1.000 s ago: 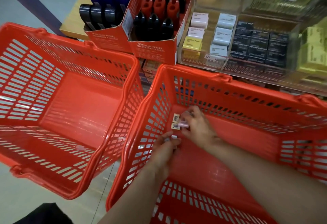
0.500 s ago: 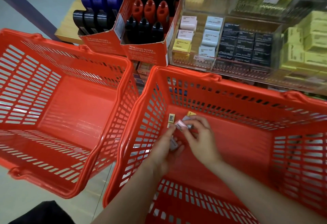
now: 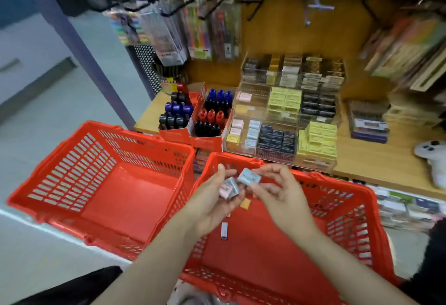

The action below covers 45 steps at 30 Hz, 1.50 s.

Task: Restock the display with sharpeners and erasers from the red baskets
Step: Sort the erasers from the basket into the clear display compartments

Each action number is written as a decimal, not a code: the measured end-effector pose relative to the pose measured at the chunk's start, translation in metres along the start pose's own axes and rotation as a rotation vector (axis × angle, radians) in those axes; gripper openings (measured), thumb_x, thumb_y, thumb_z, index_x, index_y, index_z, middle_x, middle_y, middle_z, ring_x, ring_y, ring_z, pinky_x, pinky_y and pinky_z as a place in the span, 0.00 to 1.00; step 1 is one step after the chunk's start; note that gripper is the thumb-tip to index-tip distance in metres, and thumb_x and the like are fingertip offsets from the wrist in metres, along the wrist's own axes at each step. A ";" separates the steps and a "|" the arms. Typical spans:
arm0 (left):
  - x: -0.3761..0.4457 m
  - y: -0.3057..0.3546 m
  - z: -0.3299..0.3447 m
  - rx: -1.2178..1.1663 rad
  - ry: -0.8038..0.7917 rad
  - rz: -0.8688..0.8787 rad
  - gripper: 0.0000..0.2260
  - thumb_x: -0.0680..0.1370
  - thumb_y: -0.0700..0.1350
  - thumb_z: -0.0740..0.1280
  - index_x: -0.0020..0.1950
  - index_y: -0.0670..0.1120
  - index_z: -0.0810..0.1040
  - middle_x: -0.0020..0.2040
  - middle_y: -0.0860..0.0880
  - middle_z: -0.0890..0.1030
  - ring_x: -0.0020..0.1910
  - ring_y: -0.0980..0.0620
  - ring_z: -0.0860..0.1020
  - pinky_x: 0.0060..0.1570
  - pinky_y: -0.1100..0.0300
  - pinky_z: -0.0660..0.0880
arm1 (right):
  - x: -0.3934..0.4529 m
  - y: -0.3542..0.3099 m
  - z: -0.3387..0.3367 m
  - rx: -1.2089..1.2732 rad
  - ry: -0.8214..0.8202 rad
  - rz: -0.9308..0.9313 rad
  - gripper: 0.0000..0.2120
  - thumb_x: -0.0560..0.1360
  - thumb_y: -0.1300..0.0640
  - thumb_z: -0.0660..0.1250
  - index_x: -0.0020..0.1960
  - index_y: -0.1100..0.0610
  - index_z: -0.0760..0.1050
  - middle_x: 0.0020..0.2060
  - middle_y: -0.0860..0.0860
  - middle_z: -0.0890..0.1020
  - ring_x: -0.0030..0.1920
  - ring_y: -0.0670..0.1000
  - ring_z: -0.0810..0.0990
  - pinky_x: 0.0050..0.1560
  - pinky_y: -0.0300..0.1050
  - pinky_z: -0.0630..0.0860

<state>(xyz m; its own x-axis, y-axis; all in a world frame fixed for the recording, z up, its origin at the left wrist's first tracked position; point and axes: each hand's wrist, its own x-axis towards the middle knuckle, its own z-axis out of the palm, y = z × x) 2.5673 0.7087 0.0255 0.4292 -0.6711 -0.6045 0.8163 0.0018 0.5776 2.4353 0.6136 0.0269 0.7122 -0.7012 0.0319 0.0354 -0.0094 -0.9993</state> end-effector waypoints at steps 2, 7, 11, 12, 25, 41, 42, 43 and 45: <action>-0.012 0.003 0.005 0.011 -0.031 0.002 0.22 0.74 0.55 0.66 0.56 0.38 0.79 0.47 0.40 0.85 0.43 0.48 0.84 0.40 0.56 0.81 | -0.003 -0.010 0.001 -0.047 -0.005 -0.013 0.15 0.74 0.67 0.72 0.52 0.52 0.72 0.49 0.42 0.82 0.41 0.49 0.84 0.40 0.45 0.81; -0.022 -0.014 0.005 -0.042 -0.117 0.010 0.18 0.77 0.51 0.66 0.57 0.36 0.78 0.50 0.41 0.84 0.49 0.51 0.84 0.45 0.61 0.80 | -0.006 0.002 0.015 -0.200 0.011 -0.049 0.15 0.72 0.61 0.75 0.53 0.50 0.73 0.47 0.41 0.84 0.46 0.42 0.83 0.47 0.35 0.76; -0.010 -0.019 -0.009 -0.054 -0.056 0.019 0.08 0.78 0.42 0.66 0.54 0.40 0.76 0.43 0.44 0.84 0.42 0.52 0.84 0.41 0.61 0.81 | 0.003 0.017 0.011 -0.198 -0.082 0.003 0.17 0.74 0.60 0.74 0.58 0.49 0.74 0.50 0.41 0.84 0.50 0.44 0.83 0.50 0.36 0.77; -0.006 -0.017 -0.008 -0.039 -0.043 0.013 0.07 0.80 0.42 0.65 0.54 0.39 0.77 0.44 0.43 0.84 0.43 0.51 0.84 0.41 0.60 0.81 | 0.007 0.018 0.009 -0.166 -0.097 0.037 0.17 0.73 0.61 0.74 0.58 0.48 0.75 0.51 0.41 0.84 0.50 0.45 0.83 0.50 0.38 0.78; 0.050 0.051 0.067 0.268 -0.143 0.120 0.11 0.80 0.42 0.66 0.60 0.39 0.75 0.56 0.40 0.83 0.55 0.48 0.83 0.48 0.62 0.80 | 0.106 -0.026 -0.008 -0.264 -0.011 0.043 0.14 0.74 0.64 0.72 0.56 0.50 0.79 0.43 0.49 0.82 0.42 0.43 0.79 0.47 0.35 0.78; 0.083 0.086 0.098 0.133 -0.178 0.124 0.08 0.78 0.42 0.69 0.56 0.43 0.81 0.45 0.46 0.83 0.40 0.55 0.81 0.39 0.64 0.78 | 0.160 -0.069 -0.029 -0.208 0.062 0.129 0.11 0.70 0.61 0.77 0.49 0.50 0.82 0.46 0.50 0.85 0.46 0.50 0.85 0.50 0.45 0.82; 0.088 0.090 0.096 0.166 -0.123 0.153 0.07 0.79 0.41 0.68 0.56 0.43 0.80 0.45 0.46 0.83 0.40 0.54 0.80 0.39 0.64 0.77 | 0.170 -0.070 -0.029 -0.231 0.082 0.153 0.10 0.71 0.60 0.76 0.49 0.50 0.82 0.46 0.51 0.85 0.46 0.51 0.85 0.50 0.47 0.82; 0.093 0.095 0.093 0.221 -0.058 0.194 0.07 0.79 0.40 0.67 0.57 0.43 0.80 0.44 0.46 0.82 0.39 0.54 0.79 0.39 0.62 0.76 | 0.180 -0.072 -0.030 -0.285 0.101 0.170 0.10 0.71 0.59 0.76 0.49 0.49 0.81 0.46 0.50 0.84 0.46 0.51 0.85 0.47 0.46 0.81; 0.102 0.109 0.085 0.385 0.065 0.308 0.08 0.81 0.38 0.65 0.59 0.43 0.78 0.44 0.45 0.80 0.38 0.53 0.77 0.40 0.60 0.75 | 0.204 -0.077 -0.034 -0.398 0.118 0.208 0.08 0.72 0.59 0.75 0.48 0.48 0.80 0.45 0.49 0.84 0.46 0.49 0.83 0.43 0.43 0.81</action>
<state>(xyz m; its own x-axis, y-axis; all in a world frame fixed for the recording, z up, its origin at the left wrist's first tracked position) 2.6669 0.5771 0.0734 0.6609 -0.6349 -0.4001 0.4513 -0.0896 0.8878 2.5538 0.4470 0.1101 0.5905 -0.7931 -0.1494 -0.3880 -0.1167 -0.9142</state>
